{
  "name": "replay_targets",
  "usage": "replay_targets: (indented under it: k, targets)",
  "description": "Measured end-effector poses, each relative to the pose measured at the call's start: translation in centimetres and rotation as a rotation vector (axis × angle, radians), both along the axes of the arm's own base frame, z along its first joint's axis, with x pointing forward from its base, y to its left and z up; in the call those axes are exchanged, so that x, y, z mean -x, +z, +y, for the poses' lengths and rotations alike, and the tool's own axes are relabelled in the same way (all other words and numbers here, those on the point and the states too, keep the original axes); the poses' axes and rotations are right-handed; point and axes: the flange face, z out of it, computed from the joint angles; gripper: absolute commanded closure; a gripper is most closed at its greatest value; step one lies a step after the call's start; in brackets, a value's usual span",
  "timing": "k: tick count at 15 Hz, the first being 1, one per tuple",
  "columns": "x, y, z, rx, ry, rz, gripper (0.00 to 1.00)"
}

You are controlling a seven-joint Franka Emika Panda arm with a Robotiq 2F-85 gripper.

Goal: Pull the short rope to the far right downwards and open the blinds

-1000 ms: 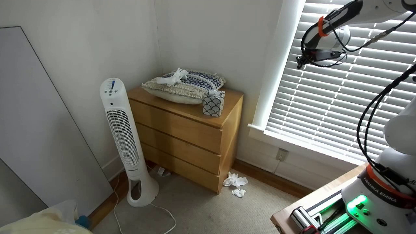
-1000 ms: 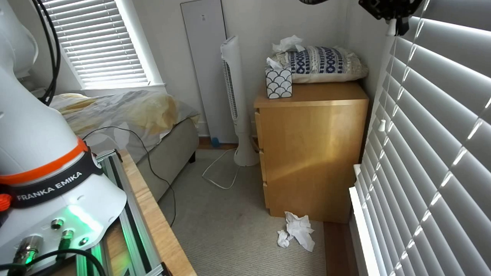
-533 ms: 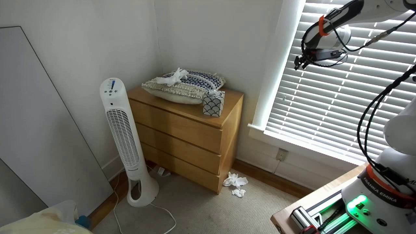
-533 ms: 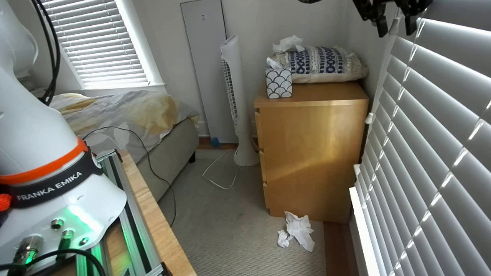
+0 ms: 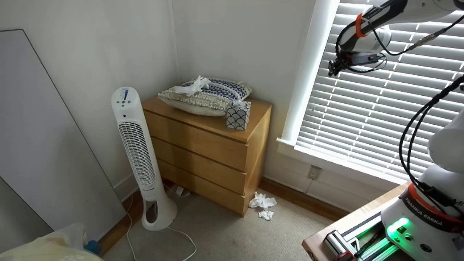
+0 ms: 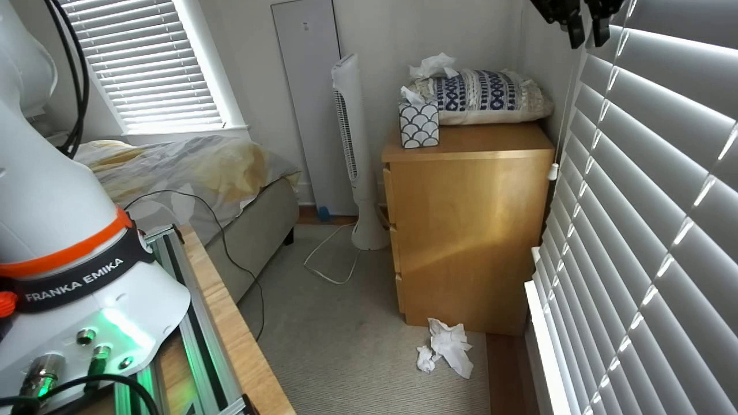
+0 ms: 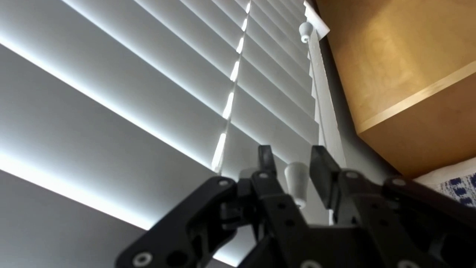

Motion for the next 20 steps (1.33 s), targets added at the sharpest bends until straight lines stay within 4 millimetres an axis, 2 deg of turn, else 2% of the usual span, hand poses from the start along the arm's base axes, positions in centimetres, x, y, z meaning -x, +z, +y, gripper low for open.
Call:
replay_targets:
  k: [6,7,11,13,20]
  targets:
    - [-0.2,0.1,0.5,-0.017,0.012,-0.011,0.63]
    - [-0.2,0.1,0.5,-0.019,0.013,-0.012,0.68]
    - [-0.2,0.1,0.4,-0.022,0.013,-0.013,0.99]
    - [-0.1,0.1,0.3,-0.021,0.012,-0.014,0.93]
    - [0.5,-0.1,-0.7,-0.009,-0.028,0.022,0.96]
